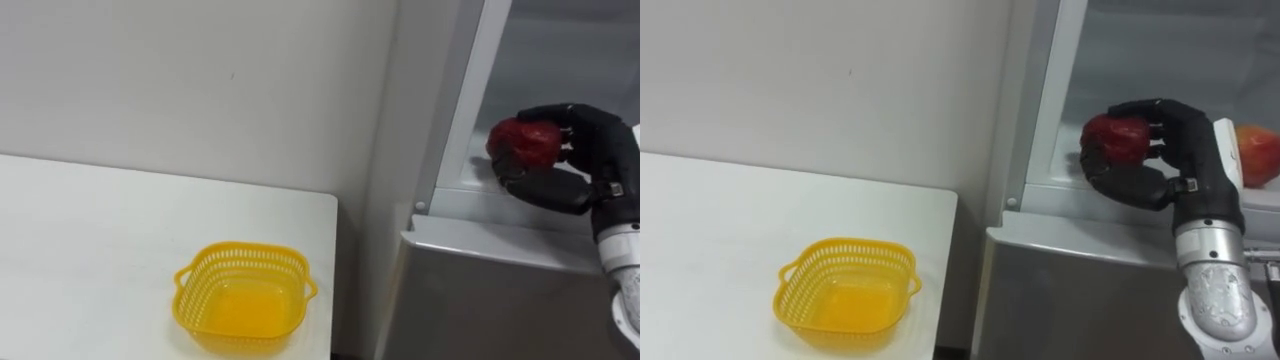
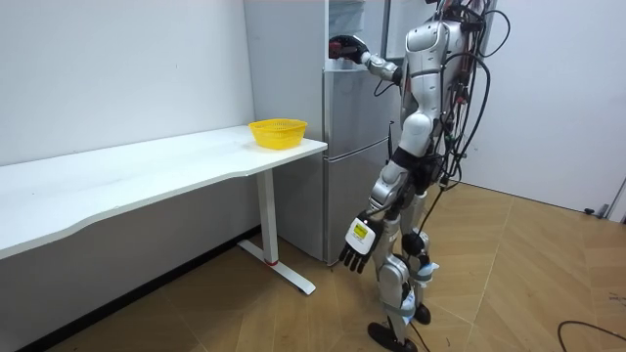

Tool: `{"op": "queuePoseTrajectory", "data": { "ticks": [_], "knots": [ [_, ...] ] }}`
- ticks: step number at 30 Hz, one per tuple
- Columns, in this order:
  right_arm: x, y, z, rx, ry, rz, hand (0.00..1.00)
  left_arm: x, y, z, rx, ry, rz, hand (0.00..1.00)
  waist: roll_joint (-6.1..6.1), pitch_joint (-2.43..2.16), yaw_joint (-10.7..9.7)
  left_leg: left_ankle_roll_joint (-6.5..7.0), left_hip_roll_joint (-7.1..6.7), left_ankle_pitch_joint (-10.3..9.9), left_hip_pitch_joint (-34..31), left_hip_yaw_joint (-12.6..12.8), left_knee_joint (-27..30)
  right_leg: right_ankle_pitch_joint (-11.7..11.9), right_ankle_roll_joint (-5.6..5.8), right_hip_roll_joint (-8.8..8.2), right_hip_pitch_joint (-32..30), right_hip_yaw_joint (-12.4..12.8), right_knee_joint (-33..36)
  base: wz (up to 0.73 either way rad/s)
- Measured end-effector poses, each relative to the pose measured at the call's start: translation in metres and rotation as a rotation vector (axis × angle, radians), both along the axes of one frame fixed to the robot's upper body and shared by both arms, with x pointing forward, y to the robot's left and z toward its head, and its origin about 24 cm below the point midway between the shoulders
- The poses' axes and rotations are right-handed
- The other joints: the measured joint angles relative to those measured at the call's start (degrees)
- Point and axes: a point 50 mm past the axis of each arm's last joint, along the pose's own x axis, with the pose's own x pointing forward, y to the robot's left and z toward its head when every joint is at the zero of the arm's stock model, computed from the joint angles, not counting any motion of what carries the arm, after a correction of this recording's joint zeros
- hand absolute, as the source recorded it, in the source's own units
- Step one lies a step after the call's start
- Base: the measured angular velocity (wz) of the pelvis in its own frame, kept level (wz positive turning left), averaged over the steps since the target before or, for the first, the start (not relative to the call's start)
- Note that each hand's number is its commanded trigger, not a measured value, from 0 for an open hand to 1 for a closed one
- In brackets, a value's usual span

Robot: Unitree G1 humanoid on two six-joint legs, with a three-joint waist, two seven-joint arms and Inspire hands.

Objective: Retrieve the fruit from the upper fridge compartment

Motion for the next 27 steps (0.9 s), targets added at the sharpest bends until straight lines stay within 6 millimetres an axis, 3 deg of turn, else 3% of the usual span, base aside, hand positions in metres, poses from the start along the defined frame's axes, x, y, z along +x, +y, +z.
{"op": "queuePoseTrajectory", "data": {
  "ticks": [15, 27],
  "knots": [
    [0.000, 0.002, 0.002, -0.004, -0.003, 0.009, 1.00, -0.007, 0.002, -0.001, 0.008, 0.020, 0.011, 0.00, -0.42, 0.08, 0.0, 0.00, -0.01, 0.0, 0.0, 0.9, 0.0, 0.0, 0.00, 0.03, -0.2, 0.9, 0.0, -0.02],
    [-0.018, 0.022, 0.039, -0.041, -0.188, 0.070, 1.00, -0.016, -0.005, -0.003, 0.020, 0.045, -0.018, 0.00, 1.16, 0.39, -0.5, 0.00, 0.09, 0.0, 0.3, 1.5, -0.2, 0.0, 0.00, 0.13, -0.1, 1.1, -0.1, -0.01]
  ]
}}
